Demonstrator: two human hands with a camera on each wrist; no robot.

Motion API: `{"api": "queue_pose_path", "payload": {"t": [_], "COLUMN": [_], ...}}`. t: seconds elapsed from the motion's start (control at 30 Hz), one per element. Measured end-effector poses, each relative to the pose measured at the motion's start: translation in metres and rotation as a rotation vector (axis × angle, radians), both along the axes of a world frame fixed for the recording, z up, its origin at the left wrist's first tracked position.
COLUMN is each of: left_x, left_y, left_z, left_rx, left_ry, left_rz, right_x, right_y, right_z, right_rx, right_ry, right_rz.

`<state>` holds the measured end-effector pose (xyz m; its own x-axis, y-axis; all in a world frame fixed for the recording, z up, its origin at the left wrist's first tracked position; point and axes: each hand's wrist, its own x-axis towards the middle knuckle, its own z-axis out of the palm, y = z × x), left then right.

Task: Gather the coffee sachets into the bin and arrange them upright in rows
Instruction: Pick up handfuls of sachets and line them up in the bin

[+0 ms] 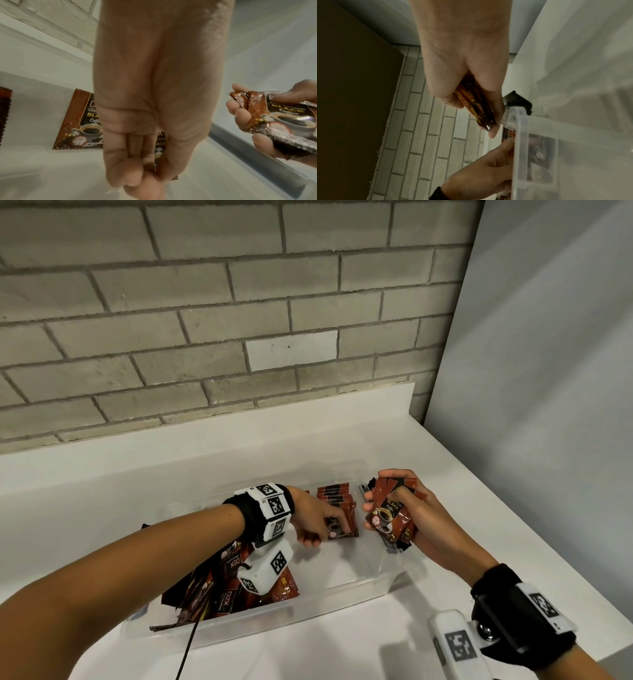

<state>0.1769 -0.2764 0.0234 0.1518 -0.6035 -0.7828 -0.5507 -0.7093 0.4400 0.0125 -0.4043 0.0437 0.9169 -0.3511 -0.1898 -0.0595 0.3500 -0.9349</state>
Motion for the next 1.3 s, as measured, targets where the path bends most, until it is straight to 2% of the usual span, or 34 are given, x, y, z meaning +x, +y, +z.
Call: {"api": "queue_pose_path", "payload": {"t": [0.27, 0.6, 0.77, 0.9, 0.97, 1.13, 1.3], "left_x": [-0.003, -0.009, -0.007, -0.012, -0.013, -0.015, -0.016], "left_y": [0.002, 0.01, 0.012, 0.011, 0.009, 0.006, 0.007], "left_z": [0.002, 0.007, 0.014, 0.015, 0.01, 0.009, 0.006], "left_rx": [-0.006, 0.01, 0.071, 0.202, 0.253, 0.195, 0.216], "left_ry": [0.077, 0.078, 0.04, -0.063, -0.03, 0.01, -0.001], "left_rz": [0.014, 0.034, -0.055, -0.215, -0.236, -0.12, -0.086], "right_x": [0.0, -0.003, -0.003, -0.002, -0.002, -0.002, -0.002], "right_y": [0.001, 0.002, 0.0, 0.0, -0.001, -0.001, 0.0], "right_z": [0.0, 0.001, -0.002, -0.002, -0.002, -0.003, -0.002], "right_rx": [-0.005, 0.028, 0.075, 0.065, 0.07, 0.059, 0.066], "right_ry": [0.001, -0.027, -0.033, -0.033, -0.033, -0.036, -0.04], "right_rz": [0.001, 0.0, 0.012, 0.019, 0.02, 0.018, 0.015]}}
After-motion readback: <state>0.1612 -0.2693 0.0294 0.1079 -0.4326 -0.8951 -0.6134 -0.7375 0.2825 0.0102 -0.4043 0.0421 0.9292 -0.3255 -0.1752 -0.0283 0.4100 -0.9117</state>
